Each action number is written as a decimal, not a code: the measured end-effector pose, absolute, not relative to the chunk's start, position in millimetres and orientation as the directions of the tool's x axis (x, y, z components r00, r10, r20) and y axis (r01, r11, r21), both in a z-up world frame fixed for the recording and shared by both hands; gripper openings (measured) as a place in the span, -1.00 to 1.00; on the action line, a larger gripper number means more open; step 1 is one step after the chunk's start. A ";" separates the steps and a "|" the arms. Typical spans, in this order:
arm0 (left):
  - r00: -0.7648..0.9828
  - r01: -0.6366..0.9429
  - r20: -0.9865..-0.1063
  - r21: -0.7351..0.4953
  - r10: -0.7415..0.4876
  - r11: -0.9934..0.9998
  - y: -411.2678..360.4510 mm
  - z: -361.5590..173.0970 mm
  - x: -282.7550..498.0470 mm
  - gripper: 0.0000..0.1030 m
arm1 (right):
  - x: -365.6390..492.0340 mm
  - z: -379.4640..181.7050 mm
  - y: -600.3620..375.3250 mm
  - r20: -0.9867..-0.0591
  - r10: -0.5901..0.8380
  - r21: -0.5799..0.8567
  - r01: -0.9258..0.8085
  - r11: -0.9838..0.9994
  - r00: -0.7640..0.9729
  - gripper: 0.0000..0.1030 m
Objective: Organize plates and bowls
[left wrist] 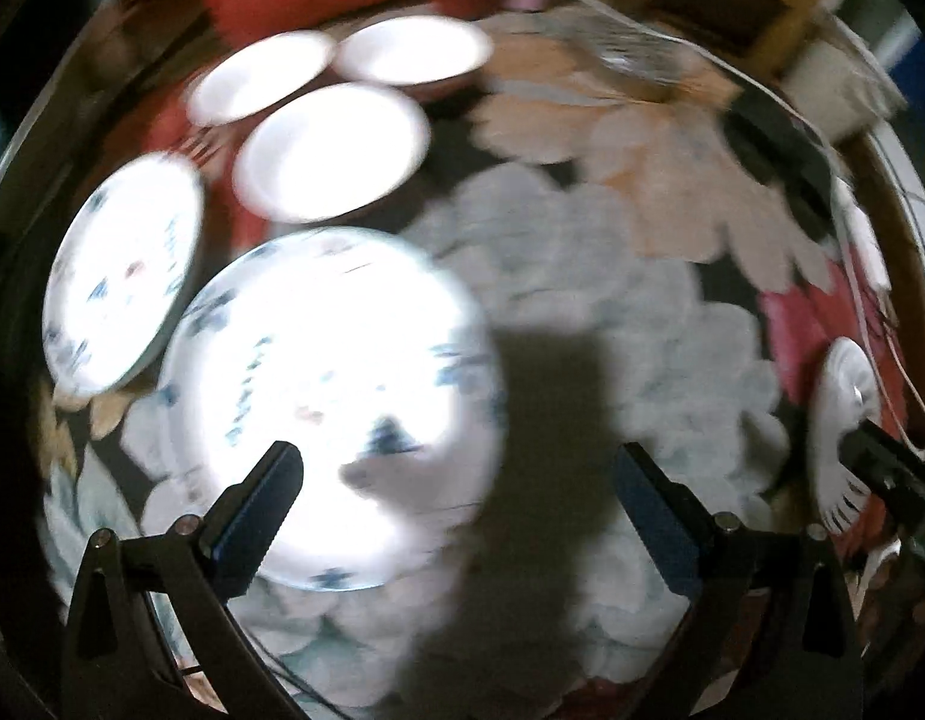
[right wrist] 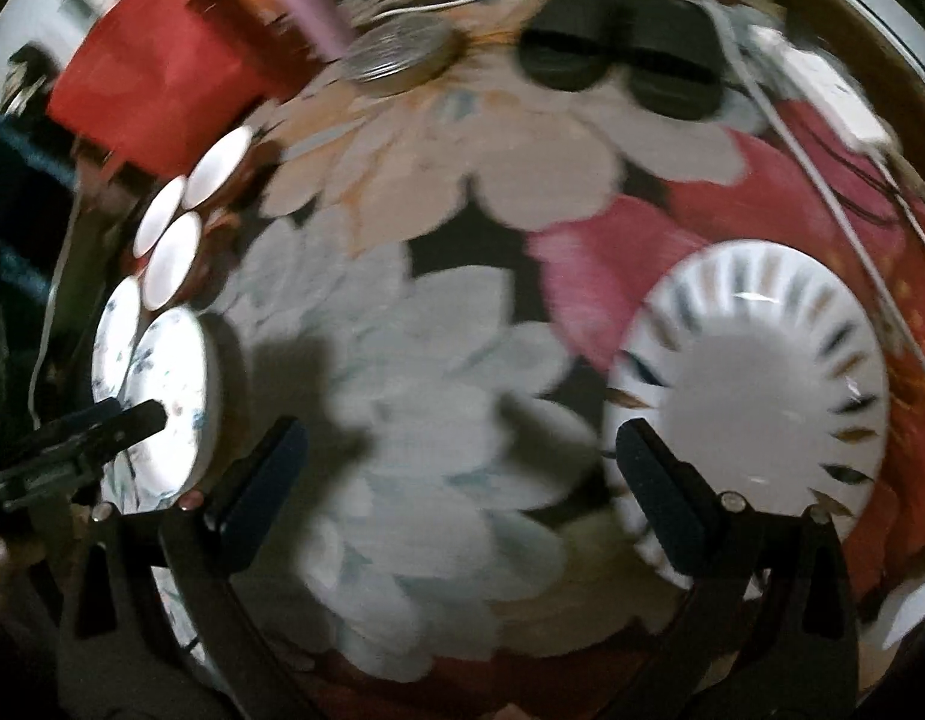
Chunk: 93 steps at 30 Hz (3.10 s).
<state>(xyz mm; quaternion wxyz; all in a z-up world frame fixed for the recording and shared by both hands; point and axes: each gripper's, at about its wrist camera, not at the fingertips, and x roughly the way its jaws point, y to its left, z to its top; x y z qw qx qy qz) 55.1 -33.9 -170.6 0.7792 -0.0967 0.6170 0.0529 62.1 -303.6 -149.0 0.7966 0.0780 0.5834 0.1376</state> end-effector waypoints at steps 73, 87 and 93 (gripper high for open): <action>0.270 -0.133 -0.933 -0.281 -0.238 0.950 37.9 -199.4 43.7 -0.71 | 100.5 -189.6 -182.8 -0.900 0.421 0.377 -0.279 0.883 0.115 -0.84; 0.240 0.030 -0.924 -0.298 -0.296 0.954 -36.8 -180.8 50.4 -0.71 | 82.5 -169.7 -259.5 -0.902 0.392 0.372 -0.139 0.918 0.179 -0.84; 0.221 0.082 -0.921 -0.311 -0.321 0.947 -69.7 -177.5 49.8 -0.71 | 77.1 -164.8 -292.3 -0.904 0.377 0.368 -0.084 0.926 0.201 -0.84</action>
